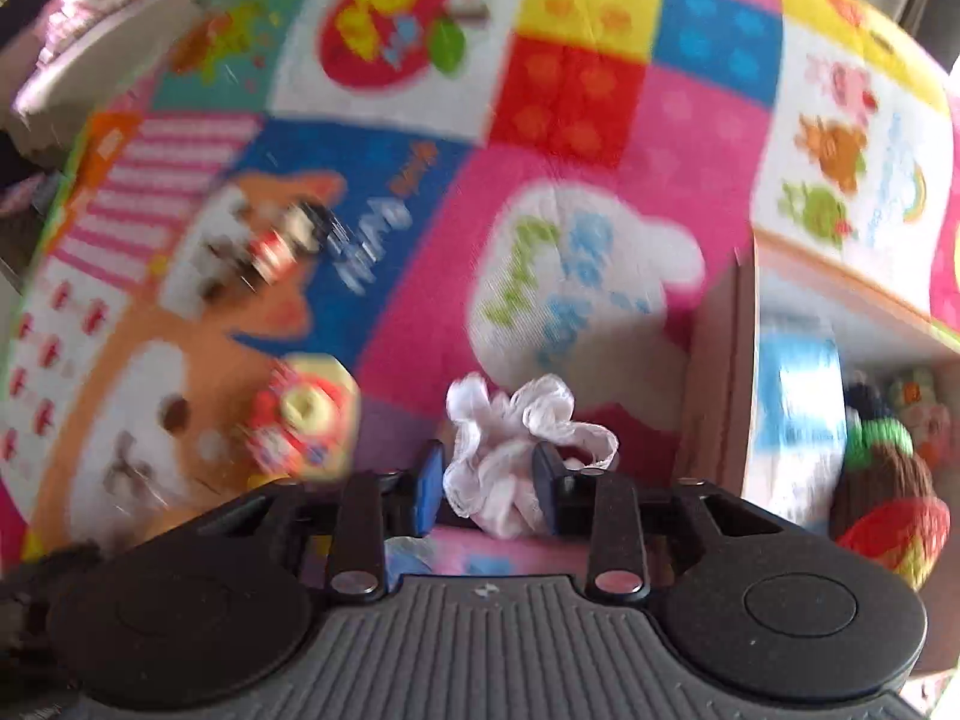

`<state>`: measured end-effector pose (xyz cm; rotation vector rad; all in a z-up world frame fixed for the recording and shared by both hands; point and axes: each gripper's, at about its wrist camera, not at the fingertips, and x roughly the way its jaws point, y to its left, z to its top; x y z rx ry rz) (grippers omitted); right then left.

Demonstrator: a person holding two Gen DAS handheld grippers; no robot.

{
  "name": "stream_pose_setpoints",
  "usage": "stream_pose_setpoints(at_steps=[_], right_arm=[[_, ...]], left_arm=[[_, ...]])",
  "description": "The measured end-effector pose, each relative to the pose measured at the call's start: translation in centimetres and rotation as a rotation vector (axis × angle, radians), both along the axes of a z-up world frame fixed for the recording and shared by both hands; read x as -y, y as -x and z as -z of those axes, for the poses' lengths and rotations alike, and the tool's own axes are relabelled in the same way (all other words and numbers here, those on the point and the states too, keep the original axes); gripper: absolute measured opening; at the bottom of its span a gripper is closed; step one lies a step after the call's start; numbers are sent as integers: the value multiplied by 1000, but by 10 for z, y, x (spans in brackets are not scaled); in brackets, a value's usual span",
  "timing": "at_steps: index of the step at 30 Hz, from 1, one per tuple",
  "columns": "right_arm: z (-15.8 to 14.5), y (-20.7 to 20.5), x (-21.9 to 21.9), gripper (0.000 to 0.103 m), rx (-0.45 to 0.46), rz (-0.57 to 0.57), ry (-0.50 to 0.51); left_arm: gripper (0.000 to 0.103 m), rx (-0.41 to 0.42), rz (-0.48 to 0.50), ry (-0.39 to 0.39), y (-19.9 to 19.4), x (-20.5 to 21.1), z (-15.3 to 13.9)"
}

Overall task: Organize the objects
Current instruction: 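Grasp the figurine keychain with the right gripper and lift it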

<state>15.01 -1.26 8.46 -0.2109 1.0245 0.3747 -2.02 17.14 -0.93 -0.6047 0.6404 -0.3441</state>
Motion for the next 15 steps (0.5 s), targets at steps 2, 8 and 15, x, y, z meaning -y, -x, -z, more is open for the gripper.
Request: stream_pose_setpoints(at_steps=[2,8,15], right_arm=[[-7,-8,-21,65,59,-28,-48],[18,-55,-93,85,33,-14,-125],[53,-71,-112,42,-15,-13,-68]], left_arm=[[44,3,1,-6,2,0,0],[44,3,0,-4,2,0,1],[44,-3,-3,11,3,-3,2]])
